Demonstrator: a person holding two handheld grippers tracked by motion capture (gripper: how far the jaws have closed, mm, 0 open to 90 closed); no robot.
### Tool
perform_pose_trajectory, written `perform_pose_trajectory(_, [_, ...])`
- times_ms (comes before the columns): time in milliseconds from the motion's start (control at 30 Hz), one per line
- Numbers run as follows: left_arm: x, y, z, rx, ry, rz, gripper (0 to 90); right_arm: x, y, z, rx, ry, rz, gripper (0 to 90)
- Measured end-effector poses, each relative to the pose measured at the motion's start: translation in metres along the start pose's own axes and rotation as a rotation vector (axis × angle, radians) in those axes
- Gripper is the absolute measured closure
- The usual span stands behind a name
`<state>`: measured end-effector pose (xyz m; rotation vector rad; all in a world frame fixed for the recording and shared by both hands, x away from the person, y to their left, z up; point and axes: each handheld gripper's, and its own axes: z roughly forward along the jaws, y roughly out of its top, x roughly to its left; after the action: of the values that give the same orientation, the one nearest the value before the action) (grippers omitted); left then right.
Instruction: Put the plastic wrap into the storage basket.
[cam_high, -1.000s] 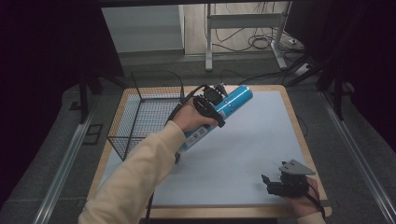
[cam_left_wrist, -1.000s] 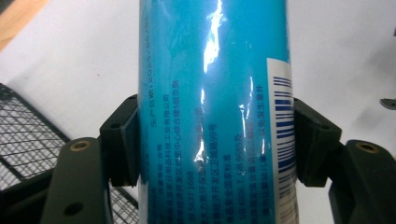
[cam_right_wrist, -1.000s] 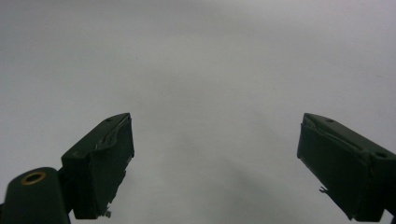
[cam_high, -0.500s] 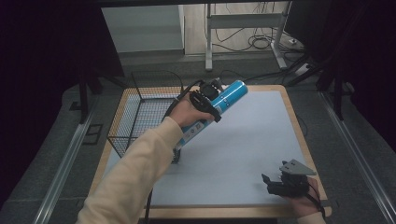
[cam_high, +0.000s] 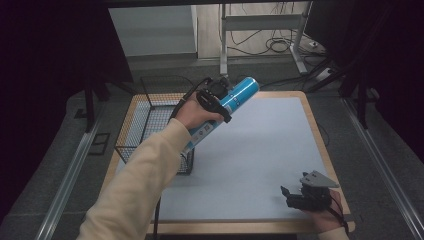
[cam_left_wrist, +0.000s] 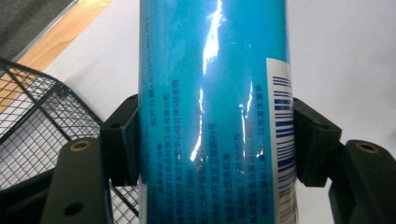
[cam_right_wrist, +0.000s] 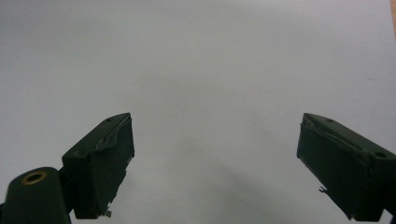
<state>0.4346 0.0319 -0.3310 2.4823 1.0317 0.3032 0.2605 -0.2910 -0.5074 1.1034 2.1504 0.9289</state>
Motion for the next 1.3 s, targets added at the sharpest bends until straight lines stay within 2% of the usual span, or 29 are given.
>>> perform_pose_trajectory(233, [0.009,0.001,-0.004,0.004,0.011,-0.016,31.2,0.000,0.000,0.000,0.002,0.000,0.001,11.6])
perform_pose_trajectory(467, [0.019,0.000,-0.006,-0.013,0.021,-0.042,31.2,-0.001,-0.001,0.000,0.002,-0.001,0.002,11.6])
perform_pose_trajectory(767, [0.038,-0.001,-0.004,-0.008,0.039,-0.070,31.2,-0.002,-0.001,0.000,0.007,-0.006,0.002,11.6])
perform_pose_trajectory(1133, [0.060,-0.003,0.002,-0.003,0.064,-0.097,31.2,-0.004,-0.002,0.002,0.011,-0.016,0.003,11.6])
perform_pose_trajectory(1300, [0.069,-0.004,0.006,-0.003,0.066,-0.122,31.2,-0.003,-0.001,0.001,0.008,-0.020,0.005,11.6])
